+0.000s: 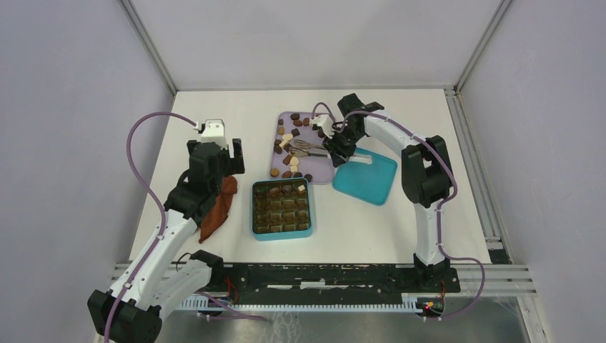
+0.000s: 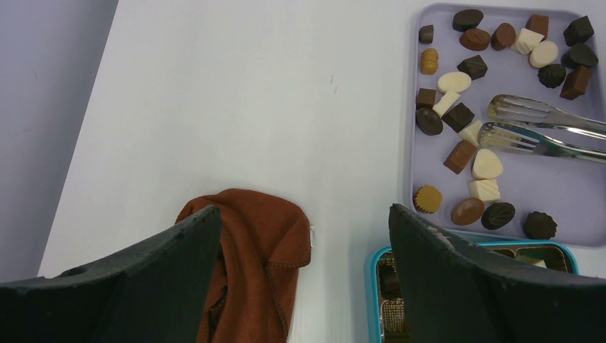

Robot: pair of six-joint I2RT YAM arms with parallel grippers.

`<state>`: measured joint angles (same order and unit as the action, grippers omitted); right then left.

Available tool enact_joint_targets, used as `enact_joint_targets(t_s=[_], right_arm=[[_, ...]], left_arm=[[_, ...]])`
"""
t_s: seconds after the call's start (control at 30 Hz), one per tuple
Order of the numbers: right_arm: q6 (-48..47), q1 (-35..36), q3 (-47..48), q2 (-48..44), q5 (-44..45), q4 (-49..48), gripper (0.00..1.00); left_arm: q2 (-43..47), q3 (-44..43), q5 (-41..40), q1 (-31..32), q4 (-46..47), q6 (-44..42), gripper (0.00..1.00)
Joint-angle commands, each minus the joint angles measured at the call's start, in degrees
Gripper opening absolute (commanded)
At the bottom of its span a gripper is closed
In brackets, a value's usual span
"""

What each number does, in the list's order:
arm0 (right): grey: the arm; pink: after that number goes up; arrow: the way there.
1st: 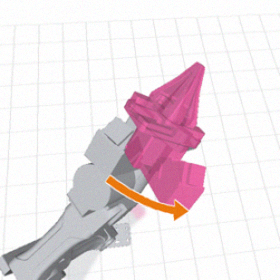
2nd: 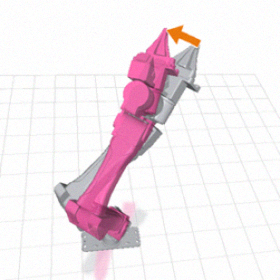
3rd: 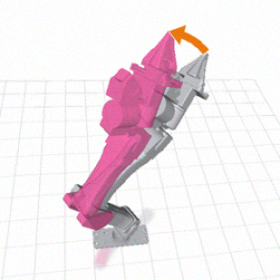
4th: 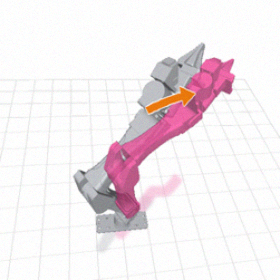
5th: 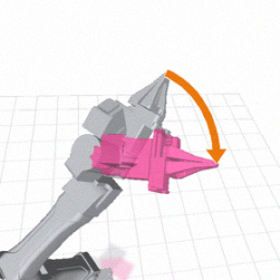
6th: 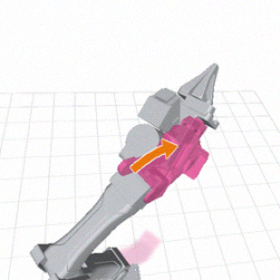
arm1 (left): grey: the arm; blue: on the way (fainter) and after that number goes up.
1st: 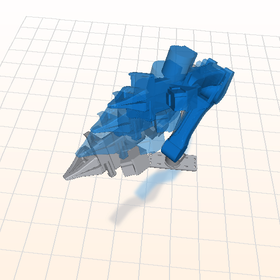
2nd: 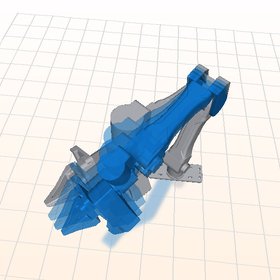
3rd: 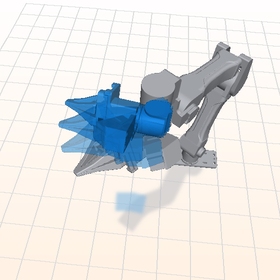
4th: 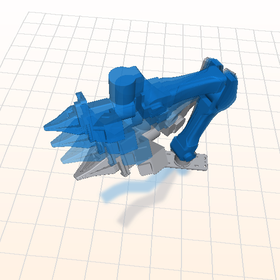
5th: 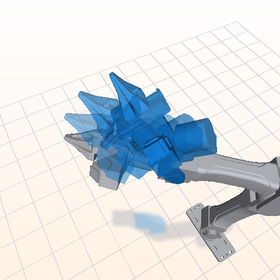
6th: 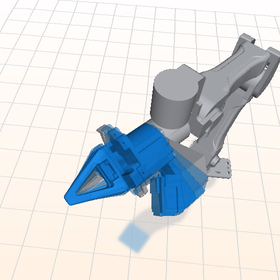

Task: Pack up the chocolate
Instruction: Pick up the fake chocolate from the plate.

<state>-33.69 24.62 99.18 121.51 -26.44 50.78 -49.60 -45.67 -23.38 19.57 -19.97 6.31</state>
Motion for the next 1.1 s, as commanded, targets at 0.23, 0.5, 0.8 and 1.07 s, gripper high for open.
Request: enact_joint_targets(t_s=[0.23,0.5,0.8,1.07], right_arm=[[0.24,1.0,4.57,1.79,0.8,0.6,0.45],[1.16,1.12,6.73,3.42,4.42,0.84,0.44],[1.8,0.24,5.07,1.89,5.5,-0.44,0.42],[1.74,0.24,6.0,3.62,4.21,0.54,0.33]], left_arm=[[-0.01,-0.13,0.78,-0.33,2.3,-1.52,0.92],[0.18,-0.03,0.52,-0.37,2.24,-1.48,0.92],[0.14,-0.12,0.77,-0.33,2.3,-1.55,0.92],[0.29,-0.04,0.5,-0.35,2.22,-1.54,0.92]])
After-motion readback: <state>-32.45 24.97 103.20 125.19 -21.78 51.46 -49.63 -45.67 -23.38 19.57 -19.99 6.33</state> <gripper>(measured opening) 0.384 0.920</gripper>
